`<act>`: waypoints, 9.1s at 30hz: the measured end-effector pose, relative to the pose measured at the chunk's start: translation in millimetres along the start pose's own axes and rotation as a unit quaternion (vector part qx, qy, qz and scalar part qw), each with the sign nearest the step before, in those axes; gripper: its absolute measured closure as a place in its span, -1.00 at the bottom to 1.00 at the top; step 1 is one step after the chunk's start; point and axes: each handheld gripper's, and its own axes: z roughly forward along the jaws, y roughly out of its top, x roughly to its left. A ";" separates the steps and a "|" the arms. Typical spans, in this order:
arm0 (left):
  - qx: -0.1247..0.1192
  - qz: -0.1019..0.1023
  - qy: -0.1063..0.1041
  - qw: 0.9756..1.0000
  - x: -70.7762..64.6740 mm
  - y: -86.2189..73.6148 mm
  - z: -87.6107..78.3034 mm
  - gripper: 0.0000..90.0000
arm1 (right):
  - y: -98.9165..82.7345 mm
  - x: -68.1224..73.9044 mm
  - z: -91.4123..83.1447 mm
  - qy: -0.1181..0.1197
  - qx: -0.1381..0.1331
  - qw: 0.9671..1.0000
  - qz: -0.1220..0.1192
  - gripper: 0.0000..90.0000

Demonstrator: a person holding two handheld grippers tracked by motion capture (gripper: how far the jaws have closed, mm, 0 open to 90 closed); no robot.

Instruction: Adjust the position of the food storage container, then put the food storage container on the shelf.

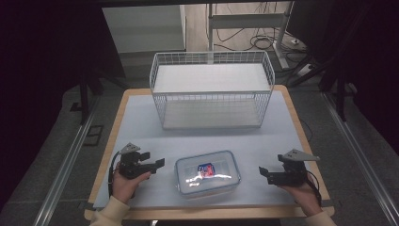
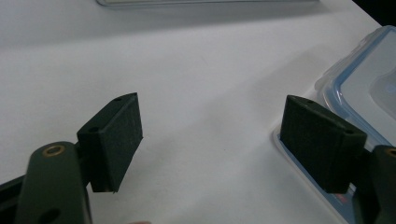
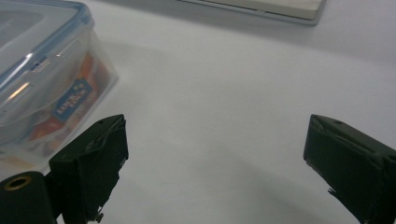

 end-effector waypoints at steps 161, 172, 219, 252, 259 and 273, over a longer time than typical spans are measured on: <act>0.094 -0.109 -0.186 0.972 -31.6 8.8 30.6 -0.56 | -0.5 9.1 5.3 0.013 0.019 1.000 -0.008 -0.76; 0.103 -0.116 -0.206 0.966 -33.9 6.2 35.2 -0.41 | 1.1 10.0 5.5 0.022 0.016 1.000 0.001 -0.76; 0.092 -0.119 -0.211 0.966 -32.3 2.4 33.1 -0.32 | 36.0 56.8 57.3 0.246 0.089 0.950 0.170 -0.31; 0.045 -0.090 -0.194 0.976 -48.2 -11.0 5.9 -0.05 | 28.5 62.9 34.5 0.245 0.040 0.951 0.184 0.12; 0.028 -0.073 -0.183 0.980 -54.7 -7.6 1.8 0.01 | 29.6 62.2 30.8 0.238 0.031 0.953 0.186 0.15; 0.016 -0.071 -0.171 0.983 -54.3 -2.5 0.9 0.05 | 36.1 63.6 30.0 0.229 0.018 0.958 0.173 0.17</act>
